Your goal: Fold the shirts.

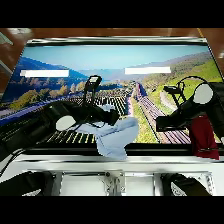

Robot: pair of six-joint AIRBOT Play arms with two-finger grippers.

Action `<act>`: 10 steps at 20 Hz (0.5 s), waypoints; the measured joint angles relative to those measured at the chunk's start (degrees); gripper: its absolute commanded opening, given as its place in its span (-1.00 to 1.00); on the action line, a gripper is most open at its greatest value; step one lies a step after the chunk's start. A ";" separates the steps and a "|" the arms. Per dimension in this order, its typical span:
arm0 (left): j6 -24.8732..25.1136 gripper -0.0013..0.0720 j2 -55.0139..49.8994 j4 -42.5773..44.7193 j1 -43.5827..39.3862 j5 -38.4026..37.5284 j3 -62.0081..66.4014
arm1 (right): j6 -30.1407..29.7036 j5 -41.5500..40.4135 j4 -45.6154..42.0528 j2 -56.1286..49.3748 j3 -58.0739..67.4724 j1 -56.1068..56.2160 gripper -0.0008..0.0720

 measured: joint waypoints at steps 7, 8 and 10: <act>11.82 0.96 6.88 -0.22 30.16 -21.31 -5.01 | 0.50 -4.85 -0.15 0.11 0.00 0.00 0.58; 13.73 0.96 7.80 -1.55 35.78 -23.08 -7.41 | 0.50 -5.95 0.22 0.11 0.00 0.00 0.58; 17.86 0.97 8.28 -6.58 45.55 -25.31 -12.44 | 0.50 -8.48 1.73 -0.09 0.00 0.00 0.58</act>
